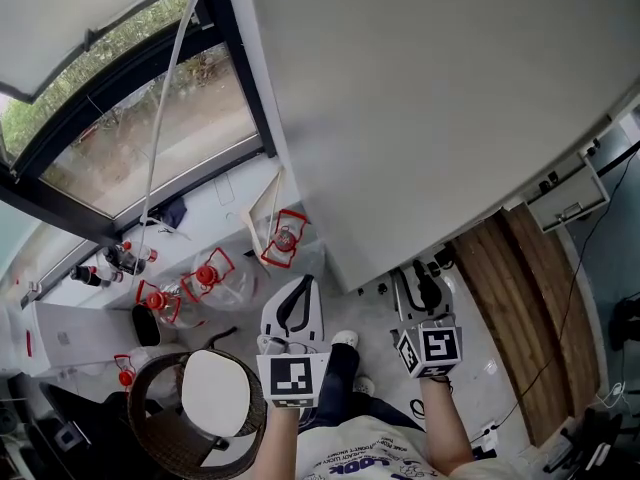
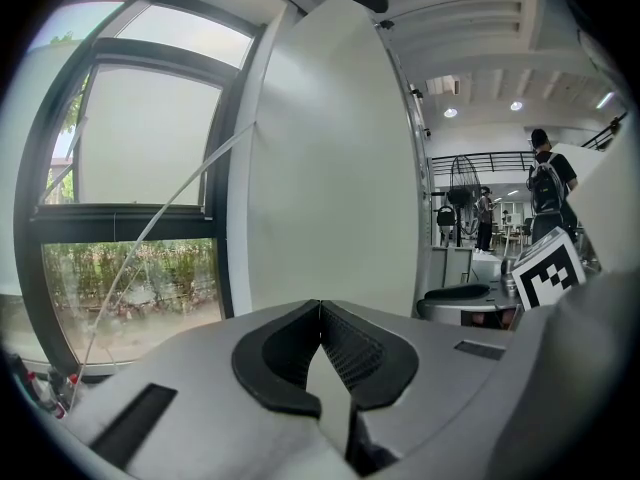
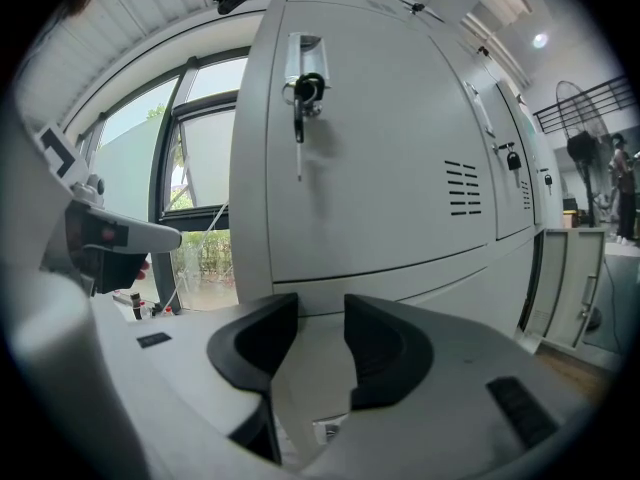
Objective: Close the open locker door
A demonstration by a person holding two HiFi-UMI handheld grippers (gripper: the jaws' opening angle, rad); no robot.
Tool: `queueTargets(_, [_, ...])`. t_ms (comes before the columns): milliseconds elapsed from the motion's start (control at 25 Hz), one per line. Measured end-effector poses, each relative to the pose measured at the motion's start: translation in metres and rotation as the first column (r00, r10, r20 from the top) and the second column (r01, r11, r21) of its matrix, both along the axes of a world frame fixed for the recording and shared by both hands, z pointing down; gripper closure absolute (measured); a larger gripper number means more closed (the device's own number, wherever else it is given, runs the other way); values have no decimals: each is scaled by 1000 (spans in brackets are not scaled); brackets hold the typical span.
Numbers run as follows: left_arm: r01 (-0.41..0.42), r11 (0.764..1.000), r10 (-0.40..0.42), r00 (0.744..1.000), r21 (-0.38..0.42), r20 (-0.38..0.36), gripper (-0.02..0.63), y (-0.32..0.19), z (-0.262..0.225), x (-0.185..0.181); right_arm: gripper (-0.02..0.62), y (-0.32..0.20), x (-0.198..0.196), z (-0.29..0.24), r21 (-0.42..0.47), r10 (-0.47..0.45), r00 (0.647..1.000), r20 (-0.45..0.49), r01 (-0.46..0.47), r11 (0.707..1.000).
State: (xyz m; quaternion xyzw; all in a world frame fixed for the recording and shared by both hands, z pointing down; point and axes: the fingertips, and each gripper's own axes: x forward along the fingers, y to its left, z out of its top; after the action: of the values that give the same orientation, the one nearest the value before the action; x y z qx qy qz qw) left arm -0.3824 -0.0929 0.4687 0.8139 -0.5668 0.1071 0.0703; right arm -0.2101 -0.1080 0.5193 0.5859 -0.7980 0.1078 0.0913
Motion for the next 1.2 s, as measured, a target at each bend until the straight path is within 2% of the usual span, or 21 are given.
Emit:
queueTargets(200, [-4, 1000, 4, 1000, 5, -4, 601, 0, -3, 5, 449, 4, 11, -8, 23, 26, 1000, 3, -26, 999])
queueTargets(400, [-9, 1000, 9, 1000, 3, -9, 601, 1, -3, 11, 449, 11, 17, 5, -19, 24, 1000, -3, -24, 1000])
queueTargets(600, [-7, 1000, 7, 1000, -1, -3, 601, 0, -1, 12, 449, 11, 13, 18, -50, -1, 1000, -15, 0, 999])
queueTargets(1200, [9, 1000, -9, 1000, -3, 3, 601, -4, 2, 2, 449, 1, 5, 23, -58, -8, 1000, -23, 6, 998])
